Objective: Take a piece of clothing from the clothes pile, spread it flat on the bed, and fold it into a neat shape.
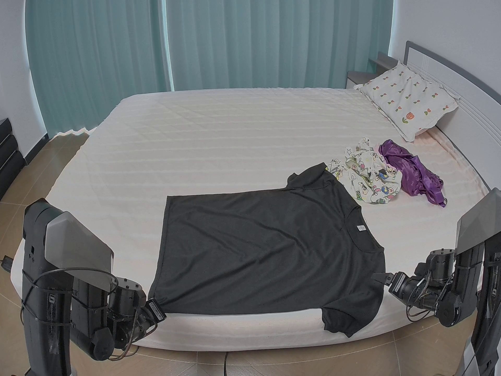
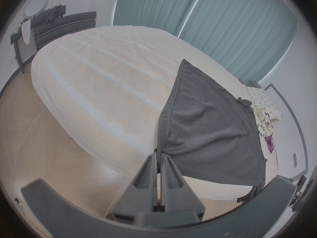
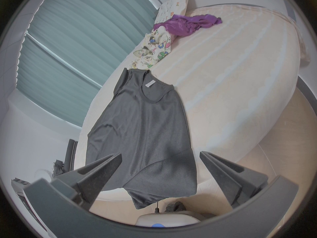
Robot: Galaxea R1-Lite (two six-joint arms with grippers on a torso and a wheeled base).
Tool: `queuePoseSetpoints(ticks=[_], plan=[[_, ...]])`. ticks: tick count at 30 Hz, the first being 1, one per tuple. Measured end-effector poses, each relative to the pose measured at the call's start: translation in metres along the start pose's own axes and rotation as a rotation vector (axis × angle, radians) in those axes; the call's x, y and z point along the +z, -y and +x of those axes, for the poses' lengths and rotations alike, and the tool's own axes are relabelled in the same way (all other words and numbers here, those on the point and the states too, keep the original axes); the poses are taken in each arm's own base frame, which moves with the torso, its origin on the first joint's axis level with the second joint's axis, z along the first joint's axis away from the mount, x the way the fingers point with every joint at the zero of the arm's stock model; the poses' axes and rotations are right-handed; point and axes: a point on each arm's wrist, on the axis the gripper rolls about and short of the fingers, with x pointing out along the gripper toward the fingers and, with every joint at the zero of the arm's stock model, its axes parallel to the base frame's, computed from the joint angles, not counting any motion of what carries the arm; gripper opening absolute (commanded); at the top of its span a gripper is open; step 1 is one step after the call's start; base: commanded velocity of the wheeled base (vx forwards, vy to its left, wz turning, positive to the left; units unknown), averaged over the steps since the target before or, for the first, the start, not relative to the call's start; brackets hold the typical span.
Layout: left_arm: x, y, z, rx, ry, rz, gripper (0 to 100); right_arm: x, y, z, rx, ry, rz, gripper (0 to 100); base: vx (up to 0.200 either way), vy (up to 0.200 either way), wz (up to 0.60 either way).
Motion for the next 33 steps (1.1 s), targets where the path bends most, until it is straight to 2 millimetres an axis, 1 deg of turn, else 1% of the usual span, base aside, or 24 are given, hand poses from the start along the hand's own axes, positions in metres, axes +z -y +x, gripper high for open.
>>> queuePoseSetpoints(ticks=[10, 18, 22, 23, 29, 33], plan=[[0.002, 0.003, -0.001, -0.057, 0.010, -0.063, 0, 0.005, 0.006, 0.032, 0.029, 0.013, -0.041, 100, 0.000, 0.000, 0.00], [0.001, 0.003, -0.002, -0.055, 0.006, -0.066, 0, 0.005, 0.013, 0.047, 0.019, 0.012, -0.124, 100, 0.000, 0.000, 0.00], [0.001, 0.002, -0.001, -0.053, 0.005, -0.066, 0, 0.007, 0.016, 0.053, 0.017, 0.024, -0.137, 100, 0.000, 0.000, 0.00], [0.001, 0.002, -0.001, -0.053, 0.005, -0.066, 0, 0.008, 0.016, 0.055, 0.018, 0.028, -0.138, 0, 0.000, 0.000, 0.00], [0.001, 0.002, -0.001, -0.053, 0.004, -0.076, 0, 0.014, 0.019, 0.065, 0.015, 0.043, -0.138, 0, 0.000, 0.000, 0.00], [0.001, 0.002, -0.001, -0.052, 0.004, -0.082, 0, 0.024, 0.019, 0.070, 0.030, 0.082, -0.142, 0, 0.000, 0.000, 0.00]])
